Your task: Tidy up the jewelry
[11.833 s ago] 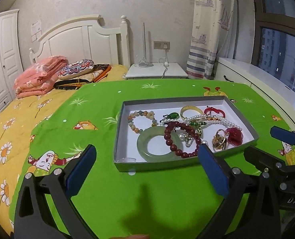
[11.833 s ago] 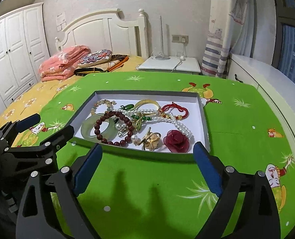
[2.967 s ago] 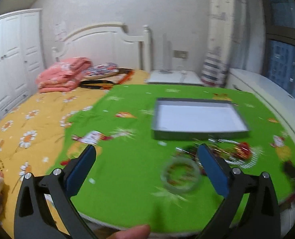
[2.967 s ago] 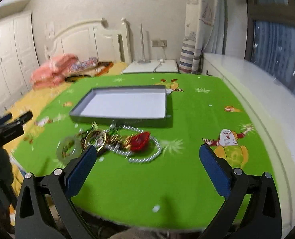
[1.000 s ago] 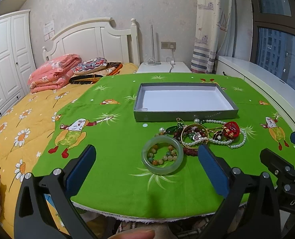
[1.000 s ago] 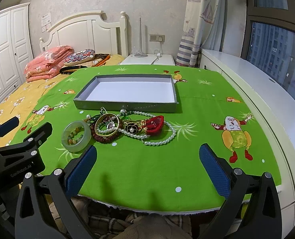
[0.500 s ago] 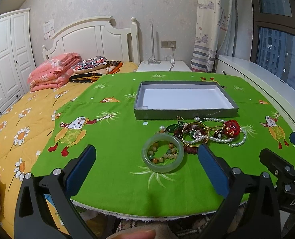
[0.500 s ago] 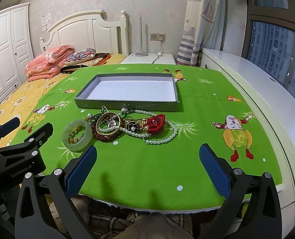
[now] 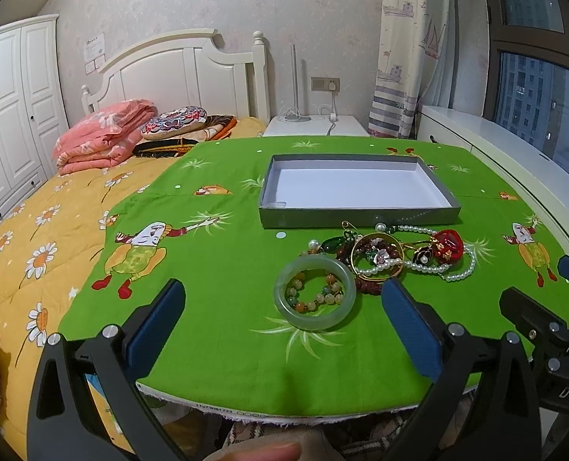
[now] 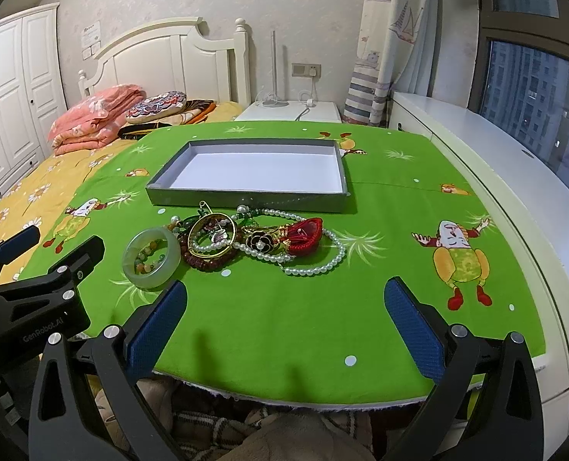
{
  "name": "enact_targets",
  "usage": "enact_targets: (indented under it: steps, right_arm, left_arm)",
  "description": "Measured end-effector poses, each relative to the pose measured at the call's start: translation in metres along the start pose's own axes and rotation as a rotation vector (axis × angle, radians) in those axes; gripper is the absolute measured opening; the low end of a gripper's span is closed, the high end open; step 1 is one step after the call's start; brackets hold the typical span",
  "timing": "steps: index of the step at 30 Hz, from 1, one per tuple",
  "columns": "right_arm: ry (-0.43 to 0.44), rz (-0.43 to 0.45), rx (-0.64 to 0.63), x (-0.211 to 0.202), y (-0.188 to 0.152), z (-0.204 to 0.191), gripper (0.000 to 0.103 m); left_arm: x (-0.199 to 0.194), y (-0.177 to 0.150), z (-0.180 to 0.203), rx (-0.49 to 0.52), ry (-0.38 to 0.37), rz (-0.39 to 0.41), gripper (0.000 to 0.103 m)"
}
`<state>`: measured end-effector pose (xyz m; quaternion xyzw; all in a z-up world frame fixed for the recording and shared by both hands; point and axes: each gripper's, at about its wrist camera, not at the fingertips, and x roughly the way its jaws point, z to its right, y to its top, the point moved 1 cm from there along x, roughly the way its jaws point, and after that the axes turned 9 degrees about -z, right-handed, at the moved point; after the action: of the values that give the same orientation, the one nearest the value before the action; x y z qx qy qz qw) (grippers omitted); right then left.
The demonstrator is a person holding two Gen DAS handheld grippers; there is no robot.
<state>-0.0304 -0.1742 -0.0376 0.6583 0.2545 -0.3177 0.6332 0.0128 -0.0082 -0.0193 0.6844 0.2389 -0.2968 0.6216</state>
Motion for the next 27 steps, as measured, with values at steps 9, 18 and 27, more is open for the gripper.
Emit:
enact_targets:
  steps: [9,18,27]
  right_arm:
    - [-0.001,0.001,0.000,-0.0001,0.0009,0.0010,0.096]
    - [-0.001,0.000,0.000,-0.0002,0.0010,0.0010,0.096]
    - [0.000,-0.004,-0.001,0.0010,-0.0004,-0.0001,0.096]
  left_arm:
    - [-0.0001,-0.0011,0.0003,-0.001,0.000,-0.001,0.099]
    - [-0.0002,0.0004,-0.0001,-0.001,0.000,-0.001,0.099]
    - [-0.0004,-0.0031,-0.0045,-0.023,0.001,0.007,0.099]
